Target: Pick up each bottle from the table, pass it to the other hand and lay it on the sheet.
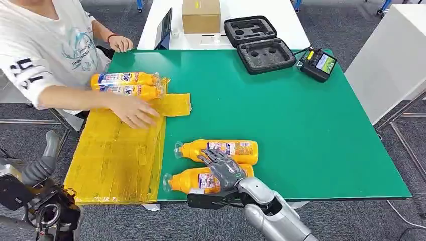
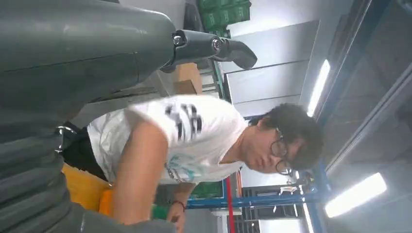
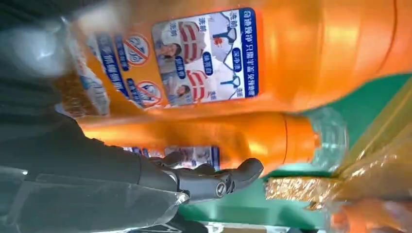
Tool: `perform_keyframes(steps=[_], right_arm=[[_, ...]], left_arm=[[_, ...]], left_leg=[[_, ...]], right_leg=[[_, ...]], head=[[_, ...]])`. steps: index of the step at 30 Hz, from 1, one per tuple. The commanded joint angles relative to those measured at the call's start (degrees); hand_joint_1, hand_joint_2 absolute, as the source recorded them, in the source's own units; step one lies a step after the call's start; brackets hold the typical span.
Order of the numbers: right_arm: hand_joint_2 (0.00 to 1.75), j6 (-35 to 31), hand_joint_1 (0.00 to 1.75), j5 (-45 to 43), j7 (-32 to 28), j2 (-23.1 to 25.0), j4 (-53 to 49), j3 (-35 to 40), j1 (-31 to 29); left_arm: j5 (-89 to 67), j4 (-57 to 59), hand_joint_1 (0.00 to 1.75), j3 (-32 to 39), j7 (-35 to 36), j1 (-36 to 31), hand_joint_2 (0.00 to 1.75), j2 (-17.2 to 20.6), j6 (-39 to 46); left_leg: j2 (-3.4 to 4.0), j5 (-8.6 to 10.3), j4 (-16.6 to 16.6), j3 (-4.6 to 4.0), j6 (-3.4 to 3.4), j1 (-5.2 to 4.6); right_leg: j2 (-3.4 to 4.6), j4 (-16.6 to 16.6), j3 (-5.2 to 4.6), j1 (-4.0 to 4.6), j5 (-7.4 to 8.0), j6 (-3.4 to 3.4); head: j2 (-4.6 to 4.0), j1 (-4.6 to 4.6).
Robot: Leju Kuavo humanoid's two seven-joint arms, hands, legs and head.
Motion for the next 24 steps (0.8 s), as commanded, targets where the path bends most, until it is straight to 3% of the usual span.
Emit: perform_keyframes(steps=[1, 16, 17, 18, 19, 20, 22, 24], right_arm=[[1.75, 0.6, 0.0, -0.1, -0.1, -1.3, 5.2, 3.8, -1.6], [1.75, 0.7, 0.05, -1.1, 0.8, -3.3, 3.3, 4.2, 1.9], [1.75, 0.9, 0.23, -1.2, 1.1, -3.4, 3.5, 4.2, 2.1], [1.75, 1.4, 0.87, -1.1, 1.5, -3.6, 3.9, 4.2, 2.1], [1.75, 1.7, 1.38, -1.2, 1.6, -3.7, 4.4, 4.3, 2.0], [1.75, 1.9, 1.54, -1.2, 1.7, -3.9, 5.2, 4.4, 1.7], [1.75, 2.1, 1.69, -1.4, 1.8, -3.7, 6.1, 4.2, 1.3], [1.75, 1.8, 1.75, -1.7, 1.9, -3.5, 6.0, 3.8, 1.5]], left_arm=[[0.4, -0.1, 0.0, 2.1, 0.3, -0.2, 1.75, -1.9, -0.5], [0.7, -1.8, 0.0, 2.9, 0.3, 1.5, 1.75, -2.5, -0.8], [0.8, -1.8, 0.0, 3.0, 0.3, 1.5, 1.75, -2.6, -0.9], [0.7, -1.8, 0.0, 3.1, 0.3, 1.5, 1.75, -2.7, -0.9], [1.0, -1.8, 0.0, 3.2, 0.3, 1.5, 1.75, -2.8, -1.2], [0.4, -1.9, 0.0, 3.2, 0.3, 1.6, 1.75, -2.8, -1.0], [0.5, -1.8, 0.0, 3.3, 0.3, 1.6, 1.75, -2.9, -1.0], [0.9, -1.7, 0.0, 3.4, 0.3, 1.8, 1.75, -3.0, -1.6]], left_leg=[[0.0, -0.09, 0.0, 0.23, -0.05, 0.04], [-0.09, -0.08, 0.0, 0.22, -0.05, 0.06], [-0.11, -0.15, 0.0, 0.34, -0.06, 0.07], [-0.1, -0.1, -0.1, 0.31, -0.05, 0.05], [-0.08, -0.06, -0.1, 0.23, -0.03, 0.03], [-0.11, -0.12, -0.1, 0.35, -0.05, 0.06], [-0.1, -0.09, -0.1, 0.31, -0.04, 0.05], [-0.09, -0.1, -0.1, 0.35, -0.05, 0.06]], right_leg=[[0.06, -0.1, 0.23, 0.04, -0.06, -0.04], [-0.03, -0.1, 0.24, 0.05, -0.07, -0.04], [-0.03, -0.1, 0.37, 0.06, -0.14, -0.05], [-0.04, -0.1, 0.33, 0.04, -0.11, -0.04], [-0.03, -0.1, 0.24, 0.02, -0.07, -0.03], [-0.03, -0.1, 0.38, 0.05, -0.12, -0.05], [-0.04, -0.1, 0.33, 0.04, -0.1, -0.04], [-0.02, -0.1, 0.37, 0.05, -0.1, -0.04]], head=[[0.0, 0.0], [0.0, 0.0], [0.0, 0.0], [0.0, 0.0], [0.0, 0.0], [0.0, 0.0], [0.0, 0.0], [0.0, 0.0]])
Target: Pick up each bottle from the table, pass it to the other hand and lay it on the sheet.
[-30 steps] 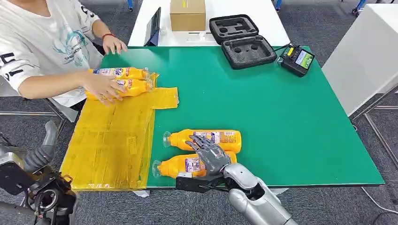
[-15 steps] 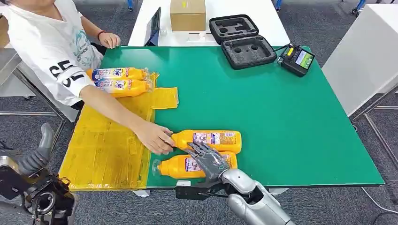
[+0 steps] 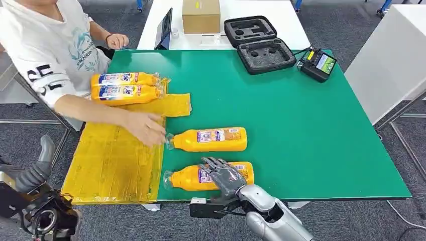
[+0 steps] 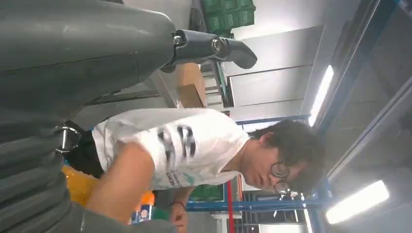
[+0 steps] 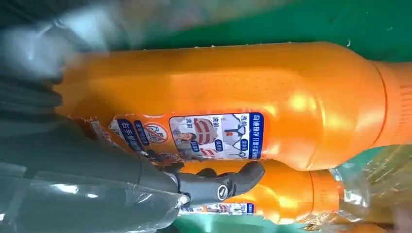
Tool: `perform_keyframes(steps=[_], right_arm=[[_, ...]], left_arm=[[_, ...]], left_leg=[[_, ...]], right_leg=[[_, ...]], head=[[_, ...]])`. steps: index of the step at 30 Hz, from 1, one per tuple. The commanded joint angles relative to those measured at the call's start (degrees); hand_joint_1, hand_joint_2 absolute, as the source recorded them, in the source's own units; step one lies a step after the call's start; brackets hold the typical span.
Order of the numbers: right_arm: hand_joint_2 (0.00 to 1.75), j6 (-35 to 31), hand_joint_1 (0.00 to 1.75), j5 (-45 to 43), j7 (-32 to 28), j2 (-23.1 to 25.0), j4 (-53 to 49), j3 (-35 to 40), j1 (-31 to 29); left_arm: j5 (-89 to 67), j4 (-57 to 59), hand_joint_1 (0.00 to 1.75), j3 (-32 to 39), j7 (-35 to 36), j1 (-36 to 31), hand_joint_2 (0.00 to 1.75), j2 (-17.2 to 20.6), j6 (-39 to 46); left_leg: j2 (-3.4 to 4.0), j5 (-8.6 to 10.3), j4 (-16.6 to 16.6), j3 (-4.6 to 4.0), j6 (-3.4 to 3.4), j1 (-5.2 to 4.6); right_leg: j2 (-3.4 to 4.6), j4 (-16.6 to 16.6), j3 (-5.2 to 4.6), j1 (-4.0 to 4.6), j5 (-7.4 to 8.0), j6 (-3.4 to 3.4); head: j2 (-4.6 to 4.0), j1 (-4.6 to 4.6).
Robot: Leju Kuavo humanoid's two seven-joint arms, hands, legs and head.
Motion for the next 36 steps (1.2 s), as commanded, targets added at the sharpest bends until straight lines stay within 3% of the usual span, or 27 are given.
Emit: perform_keyframes(steps=[1, 10, 15, 18, 22, 23, 25, 27, 28, 32, 36], right_arm=[[1.75, 1.2, 1.73, -0.8, 0.8, -1.4, 4.8, 1.3, 0.2], [1.75, -1.5, 1.75, -3.9, -1.6, -0.7, 2.5, -0.9, 1.3], [1.75, -7.0, 1.75, -21.0, -16.9, 4.4, -5.4, -8.0, 3.1], [1.75, -14.1, 1.75, -31.1, -28.2, 9.1, -13.0, -13.1, 4.7], [1.75, -20.3, 1.75, -40.4, -36.1, 11.9, -14.6, -16.4, 5.9], [1.75, -20.3, 1.75, -40.4, -36.1, 11.9, -14.6, -16.4, 5.9], [1.75, -27.2, 1.75, -44.1, -36.9, 10.8, -16.4, -14.8, 5.7], [1.75, -28.0, 1.75, -47.2, -36.9, 10.4, -17.9, -14.4, 6.0], [1.75, -31.8, 1.75, -46.3, -36.9, 9.8, -19.2, -13.7, 6.6], [1.75, -32.7, 1.75, -48.1, -36.9, 9.9, -18.3, -14.5, 7.1], [1.75, -28.9, 1.75, -49.8, -36.9, 11.5, -11.1, -18.5, 6.1]], left_arm=[[0.1, 0.5, 0.0, 1.8, 0.3, -0.2, 1.75, -1.8, -0.7], [-0.1, 0.7, 0.0, 1.5, 0.3, -0.3, 1.75, -1.9, -0.8], [0.2, 0.2, 0.0, 0.9, 0.3, -0.2, 1.75, -2.2, -1.0], [2.1, -0.1, 0.0, 0.8, 0.3, -0.1, 1.75, -3.1, -2.6], [6.3, 2.1, 0.0, 2.7, 0.3, 0.2, 1.75, -5.4, -7.9], [6.3, 2.1, 0.0, 2.7, 0.3, 0.2, 1.75, -5.4, -7.9], [11.5, 7.1, 0.0, 5.3, 0.3, -0.6, 1.75, -6.4, -14.1], [15.9, 10.4, 0.0, 5.5, 0.3, -0.8, 1.75, -5.7, -16.7], [20.5, 13.8, 0.0, 4.0, 0.3, -0.7, 1.75, -3.7, -19.1], [27.2, 16.2, 0.0, 1.5, 4.0, -0.1, 1.75, -1.6, -25.1], [28.4, 18.0, 0.0, -5.7, 8.7, 0.2, 1.75, 0.1, -32.9]], left_leg=[[-0.07, -0.07, -0.1, 0.22, -0.04, 0.04], [-0.13, -0.06, -0.1, 0.27, -0.04, 0.05], [-0.09, -0.05, 0.0, 0.2, -0.03, 0.02], [0.06, -0.2, 0.1, 0.28, -0.1, 0.08], [-0.06, -0.06, 0.0, 0.04, -0.06, 0.03], [-0.07, -0.15, 0.0, 0.21, -0.09, 0.05], [-0.06, -0.11, 0.0, 0.25, -0.06, 0.02], [-0.03, -0.14, -0.1, 0.36, -0.06, -0.01], [0.01, -0.1, -0.1, 0.28, -0.04, -0.05], [-0.04, -0.11, -0.1, 0.26, -0.07, -0.01], [-0.1, -0.12, -0.1, 0.37, -0.09, -0.01]], right_leg=[[-0.02, -0.1, 0.25, 0.03, -0.07, -0.03], [-0.08, -0.1, 0.29, 0.04, -0.08, -0.04], [-0.05, 0.0, 0.2, 0.01, -0.06, -0.03], [0.15, 0.1, 0.24, 0.07, -0.13, -0.09], [-0.01, 0.0, 0.03, 0.04, -0.06, -0.04], [0.0, 0.0, 0.2, 0.06, -0.15, -0.08], [0.0, 0.0, 0.24, 0.03, -0.13, -0.06], [0.06, 0.0, 0.33, -0.01, -0.17, -0.07], [0.07, 0.0, 0.22, -0.05, -0.13, -0.05], [0.03, -0.1, 0.23, 0.0, -0.13, -0.06], [-0.01, -0.1, 0.34, -0.01, -0.15, -0.08]], head=[[0.0, -0.02], [0.0, 0.0], [0.0, 0.0], [0.0, 0.0], [0.0, 0.0], [0.0, -0.04], [0.0, 0.0], [0.0, 0.0], [0.0, -0.02], [0.0, 0.0], [0.0, -0.02]])
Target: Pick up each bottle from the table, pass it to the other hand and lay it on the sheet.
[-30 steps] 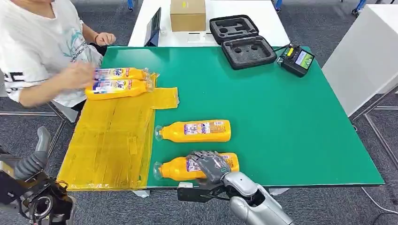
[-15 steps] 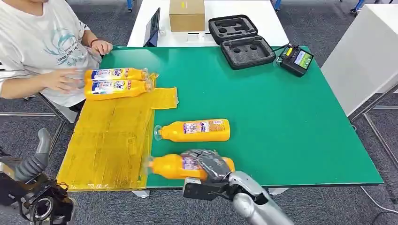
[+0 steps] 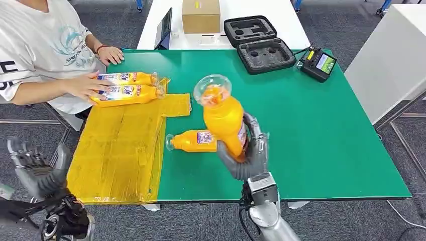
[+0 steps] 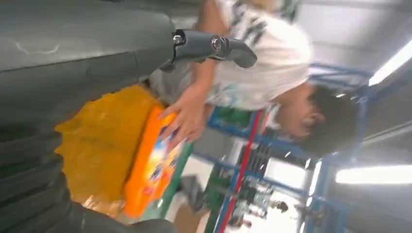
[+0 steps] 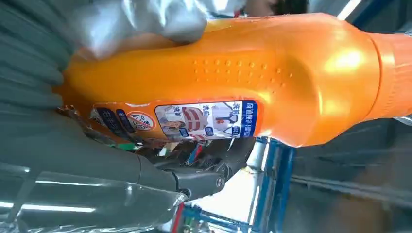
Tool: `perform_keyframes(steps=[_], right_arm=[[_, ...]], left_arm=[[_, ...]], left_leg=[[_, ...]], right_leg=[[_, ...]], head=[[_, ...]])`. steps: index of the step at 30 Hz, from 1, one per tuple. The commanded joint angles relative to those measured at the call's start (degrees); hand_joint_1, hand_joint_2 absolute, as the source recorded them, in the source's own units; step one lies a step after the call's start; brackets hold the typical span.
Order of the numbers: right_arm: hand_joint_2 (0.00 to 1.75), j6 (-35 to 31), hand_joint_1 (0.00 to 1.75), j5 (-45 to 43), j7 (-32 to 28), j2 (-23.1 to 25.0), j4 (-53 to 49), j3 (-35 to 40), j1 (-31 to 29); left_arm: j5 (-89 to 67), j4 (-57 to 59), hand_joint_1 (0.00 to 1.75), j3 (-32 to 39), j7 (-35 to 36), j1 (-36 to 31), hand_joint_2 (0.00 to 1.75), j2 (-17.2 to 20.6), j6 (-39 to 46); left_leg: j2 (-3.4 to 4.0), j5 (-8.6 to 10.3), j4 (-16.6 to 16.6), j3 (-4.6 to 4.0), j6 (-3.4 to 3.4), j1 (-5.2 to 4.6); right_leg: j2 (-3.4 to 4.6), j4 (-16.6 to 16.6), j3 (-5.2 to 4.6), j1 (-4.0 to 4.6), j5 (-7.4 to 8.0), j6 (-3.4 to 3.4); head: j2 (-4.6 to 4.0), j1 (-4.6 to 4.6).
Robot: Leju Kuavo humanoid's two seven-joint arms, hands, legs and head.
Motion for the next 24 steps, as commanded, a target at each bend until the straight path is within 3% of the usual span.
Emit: perform_keyframes(steps=[1, 2, 7, 18, 24], right_arm=[[1.75, 4.2, 1.75, -3.5, -0.1, 2.7, 7.9, -6.4, -0.9], [1.75, 3.5, 1.75, -4.7, -0.1, 1.9, 10.2, -5.5, -1.8], [1.75, 9.8, 1.75, -1.0, -0.1, 5.0, 22.8, -5.0, -5.0], [1.75, 10.4, 1.75, 0.3, -0.1, 6.2, 25.6, -2.9, -5.8], [1.75, 12.9, 1.75, 2.2, -0.1, 8.6, 32.7, 0.5, -9.4]], left_arm=[[5.0, 10.8, 0.0, -9.7, 7.7, -0.5, 1.75, 4.1, -13.0], [4.5, 10.1, 0.0, -12.6, 9.6, 0.0, 1.75, 4.7, -15.4], [1.4, 12.5, 0.0, -22.5, 11.1, -3.1, 1.75, 4.9, -18.1], [1.0, 13.7, 0.0, -25.2, 11.4, -5.0, 1.75, 5.3, -18.1], [0.6, 14.4, 0.0, -30.2, 12.5, -8.0, 1.75, 6.2, -19.2]], left_leg=[[-0.12, -0.03, -0.1, 0.26, -0.06, 0.01], [-0.21, -0.1, -0.2, 0.54, -0.12, 0.07], [-0.2, 0.01, -0.1, 0.14, -0.02, 0.03], [-0.02, -0.08, -0.1, 0.23, -0.05, 0.03], [-0.04, -0.07, 0.0, 0.17, -0.07, 0.07]], right_leg=[[-0.06, -0.1, 0.26, 0.0, -0.07, -0.06], [-0.11, -0.2, 0.57, 0.06, -0.16, -0.11], [-0.14, -0.1, 0.21, 0.03, -0.05, -0.01], [0.07, -0.1, 0.24, 0.03, -0.05, -0.04], [0.03, 0.0, 0.19, 0.06, -0.05, -0.06]], head=[[0.0, 0.0], [0.0, 0.0], [0.0, 0.02], [0.0, -0.02], [0.0, -0.02]])
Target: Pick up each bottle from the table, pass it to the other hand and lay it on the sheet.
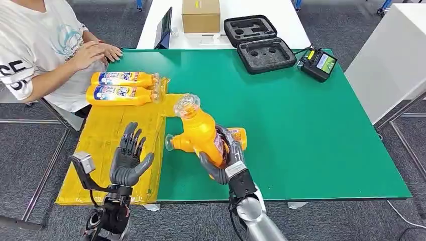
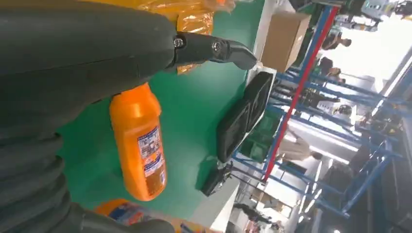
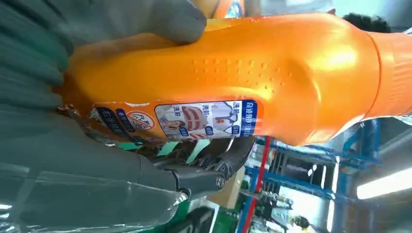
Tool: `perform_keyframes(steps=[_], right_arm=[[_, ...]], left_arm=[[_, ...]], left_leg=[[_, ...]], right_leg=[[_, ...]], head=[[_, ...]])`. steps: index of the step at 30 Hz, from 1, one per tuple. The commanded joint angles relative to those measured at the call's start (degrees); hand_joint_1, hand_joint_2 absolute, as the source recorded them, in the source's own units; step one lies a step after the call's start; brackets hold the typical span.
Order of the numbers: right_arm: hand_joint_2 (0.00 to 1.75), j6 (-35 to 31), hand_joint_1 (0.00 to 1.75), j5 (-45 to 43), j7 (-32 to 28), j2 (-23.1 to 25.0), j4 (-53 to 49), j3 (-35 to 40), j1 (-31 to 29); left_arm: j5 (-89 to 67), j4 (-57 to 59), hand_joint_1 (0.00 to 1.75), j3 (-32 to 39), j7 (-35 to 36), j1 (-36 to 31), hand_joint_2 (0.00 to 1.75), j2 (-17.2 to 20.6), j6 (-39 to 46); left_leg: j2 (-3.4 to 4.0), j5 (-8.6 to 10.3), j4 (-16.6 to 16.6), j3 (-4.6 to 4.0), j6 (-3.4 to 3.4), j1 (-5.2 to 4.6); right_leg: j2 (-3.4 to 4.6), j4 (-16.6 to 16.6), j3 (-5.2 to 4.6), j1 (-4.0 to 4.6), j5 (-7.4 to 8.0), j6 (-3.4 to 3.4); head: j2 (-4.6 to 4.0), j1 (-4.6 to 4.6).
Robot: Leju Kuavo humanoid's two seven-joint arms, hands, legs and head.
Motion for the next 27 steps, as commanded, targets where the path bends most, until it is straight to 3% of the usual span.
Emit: perform_keyframes(steps=[1, 9, 27], right_arm=[[1.75, 1.3, 1.75, 1.7, -0.1, 3.0, 12.6, 3.8, -6.4], [1.75, -3.1, 1.75, 7.3, -0.1, 3.4, 13.5, 7.9, -7.3], [1.75, -0.6, 1.75, 10.9, 0.0, 7.1, 26.2, 10.8, -13.1]], left_arm=[[0.0, 5.2, 0.0, -7.0, 1.3, -5.0, 1.75, 3.2, -0.7], [2.7, 6.8, 0.0, -10.9, 2.3, -4.9, 1.75, 4.9, -2.3], [5.0, 4.0, 0.0, -11.8, 1.7, -4.9, 1.75, 4.9, -3.5]], left_leg=[[0.04, -0.06, 0.0, 0.23, -0.07, 0.04], [0.04, -0.1, -0.1, 0.34, -0.07, 0.04], [0.09, -0.11, 0.0, 0.34, -0.07, 0.04]], right_leg=[[0.1, 0.0, 0.21, 0.03, -0.04, -0.06], [0.11, 0.0, 0.31, 0.03, -0.09, -0.07], [0.15, 0.0, 0.29, 0.02, -0.09, -0.07]], head=[[0.0, 0.0], [0.0, -0.02], [0.0, 0.0]])
